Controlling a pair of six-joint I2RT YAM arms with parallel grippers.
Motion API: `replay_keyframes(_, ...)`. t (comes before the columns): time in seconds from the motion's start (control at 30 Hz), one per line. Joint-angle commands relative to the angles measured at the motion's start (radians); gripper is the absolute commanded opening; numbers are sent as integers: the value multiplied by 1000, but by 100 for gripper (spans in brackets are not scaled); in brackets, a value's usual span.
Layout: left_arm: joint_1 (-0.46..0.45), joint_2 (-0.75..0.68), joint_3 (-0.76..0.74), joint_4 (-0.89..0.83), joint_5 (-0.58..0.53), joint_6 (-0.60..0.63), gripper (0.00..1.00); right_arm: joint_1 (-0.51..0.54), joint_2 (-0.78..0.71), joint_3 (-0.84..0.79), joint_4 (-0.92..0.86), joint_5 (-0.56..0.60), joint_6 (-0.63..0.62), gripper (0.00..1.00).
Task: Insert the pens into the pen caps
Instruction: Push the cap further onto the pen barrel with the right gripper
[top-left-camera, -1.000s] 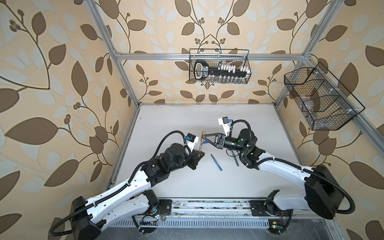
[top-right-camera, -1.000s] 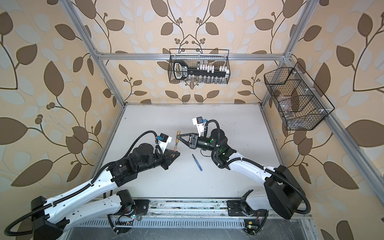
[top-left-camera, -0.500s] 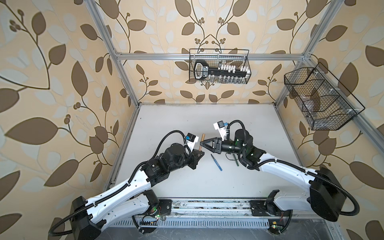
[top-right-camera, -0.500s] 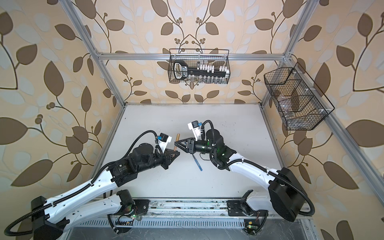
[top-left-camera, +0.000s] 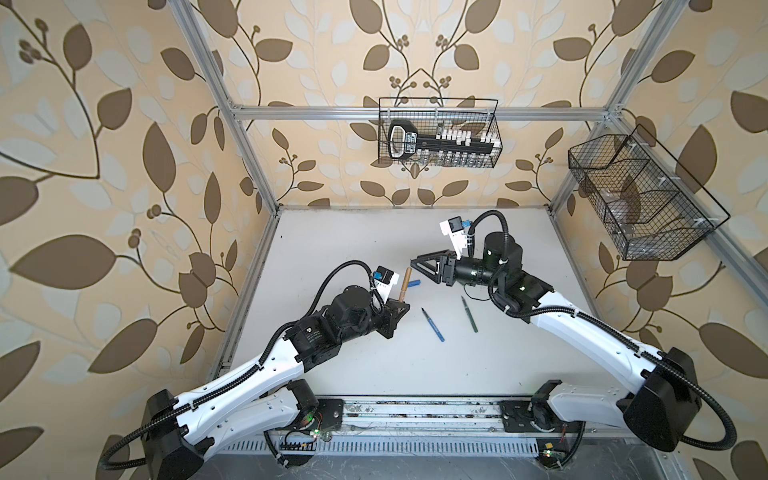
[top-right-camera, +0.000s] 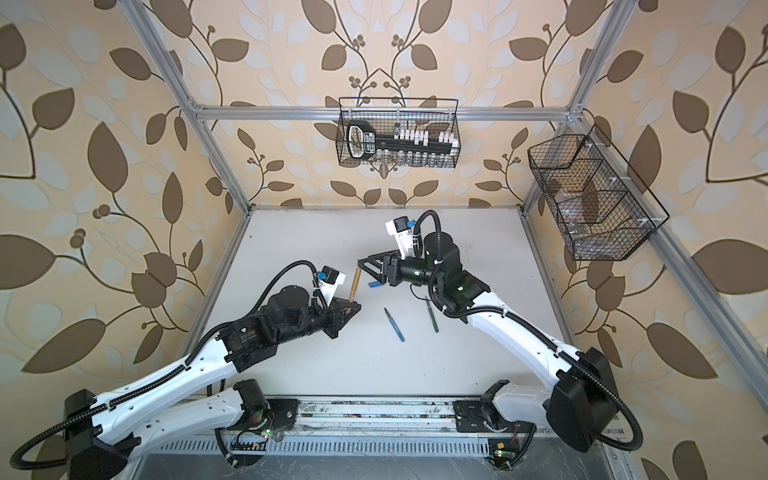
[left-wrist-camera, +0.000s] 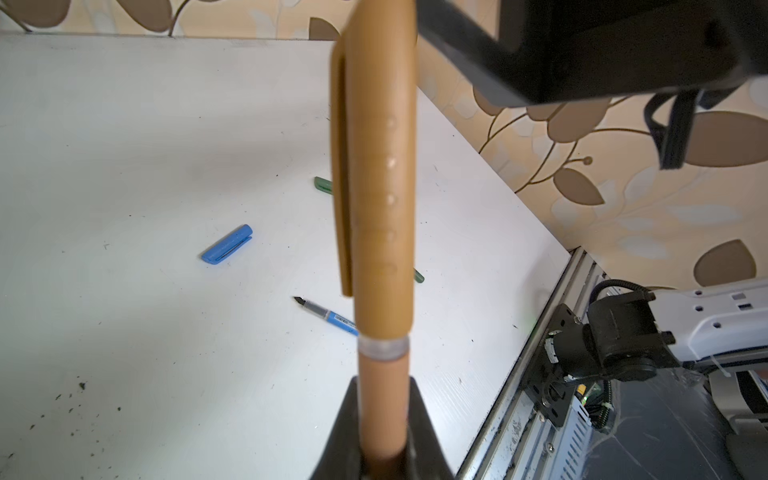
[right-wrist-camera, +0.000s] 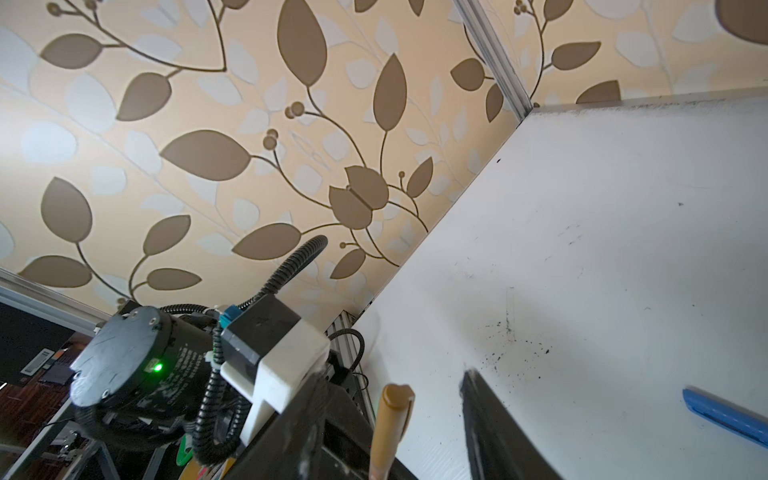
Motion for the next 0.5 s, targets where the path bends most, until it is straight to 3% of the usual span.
replay_keyframes(0.0, -1, -21, 38, 20, 10, 14, 5, 20, 42, 39, -55, -37, -29, 51)
replay_keyframes(0.47, -1, -20, 26, 25, 5, 8, 5, 39, 89, 30, 48, -80, 34, 46)
